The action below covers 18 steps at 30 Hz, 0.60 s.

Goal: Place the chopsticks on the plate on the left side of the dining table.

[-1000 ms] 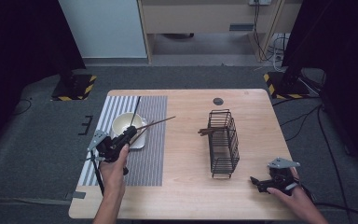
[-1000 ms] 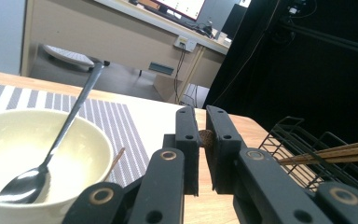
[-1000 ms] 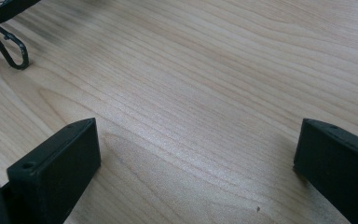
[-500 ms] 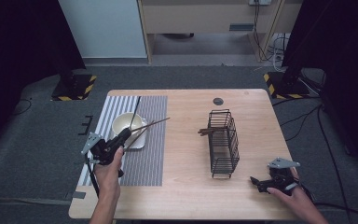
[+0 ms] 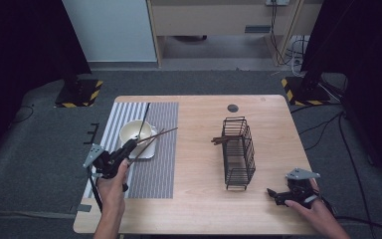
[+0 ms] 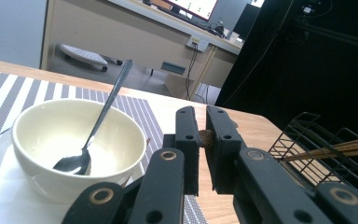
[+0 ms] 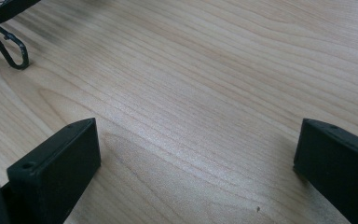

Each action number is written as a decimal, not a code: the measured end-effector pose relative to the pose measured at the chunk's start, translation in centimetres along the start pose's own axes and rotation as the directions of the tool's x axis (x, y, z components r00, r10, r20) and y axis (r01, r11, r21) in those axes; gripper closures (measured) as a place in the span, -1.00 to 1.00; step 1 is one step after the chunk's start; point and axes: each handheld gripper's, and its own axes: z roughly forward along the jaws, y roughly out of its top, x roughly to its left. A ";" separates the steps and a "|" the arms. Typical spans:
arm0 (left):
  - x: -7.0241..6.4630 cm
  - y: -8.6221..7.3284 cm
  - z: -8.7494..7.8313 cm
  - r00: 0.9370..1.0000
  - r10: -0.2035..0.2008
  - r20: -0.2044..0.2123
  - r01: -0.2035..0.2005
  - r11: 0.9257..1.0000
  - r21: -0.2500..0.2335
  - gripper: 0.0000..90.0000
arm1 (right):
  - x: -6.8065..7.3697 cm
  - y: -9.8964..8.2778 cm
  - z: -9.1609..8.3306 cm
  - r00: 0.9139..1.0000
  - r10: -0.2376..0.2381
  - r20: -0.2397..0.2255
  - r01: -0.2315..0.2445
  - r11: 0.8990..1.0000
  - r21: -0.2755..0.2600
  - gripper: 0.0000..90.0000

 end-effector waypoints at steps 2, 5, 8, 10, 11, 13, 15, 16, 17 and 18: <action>0.1 0.0 -0.1 1.000 -0.002 -0.004 0.002 1.000 0.000 0.86 | 0.0 0.0 0.0 1.000 0.000 -0.001 0.000 1.000 0.000 -0.99; 0.4 -0.1 -0.4 1.000 -0.001 -0.008 0.001 1.000 0.002 0.86 | 0.0 0.0 0.0 1.000 0.003 0.000 -0.003 1.000 0.001 -0.99; 0.6 -0.2 -0.6 1.000 0.002 -0.014 -0.002 1.000 0.005 0.86 | 0.0 0.0 0.0 1.000 -0.001 0.000 0.001 1.000 0.000 -0.99; 0.8 -0.3 -0.9 1.000 0.001 -0.018 -0.001 1.000 0.006 0.86 | 0.0 0.0 0.0 1.000 -0.001 0.000 0.001 1.000 -0.001 -0.99; 0.8 -0.3 -1.0 1.000 -0.003 -0.019 0.003 1.000 0.005 0.86 | 0.0 0.0 0.0 1.000 0.002 0.000 -0.002 1.000 0.001 -0.99; 1.1 -0.5 -1.3 1.000 -0.007 -0.025 0.007 1.000 0.006 0.86 | 0.0 0.0 0.0 1.000 0.003 0.000 -0.003 1.000 0.001 -0.99; 1.3 -0.6 -1.5 0.999 -0.016 -0.029 0.016 1.000 0.002 0.86 | 0.0 0.0 0.0 1.000 0.002 -0.001 -0.002 1.000 0.001 -0.99; 1.5 -0.6 -1.7 0.999 -0.022 -0.033 0.022 1.000 0.001 0.86 | 0.0 0.0 0.0 1.000 0.003 -0.001 -0.003 1.000 0.001 -0.99; 1.6 -0.6 -1.8 0.999 -0.024 -0.037 0.024 1.000 0.000 0.86 | 0.0 0.0 0.0 1.000 -0.001 0.000 0.001 1.000 0.000 -0.99; 1.7 -0.6 -2.0 0.999 -0.027 -0.040 0.027 1.000 -0.001 0.86 | 0.0 0.0 0.0 1.000 0.000 0.000 0.000 1.000 0.000 -0.99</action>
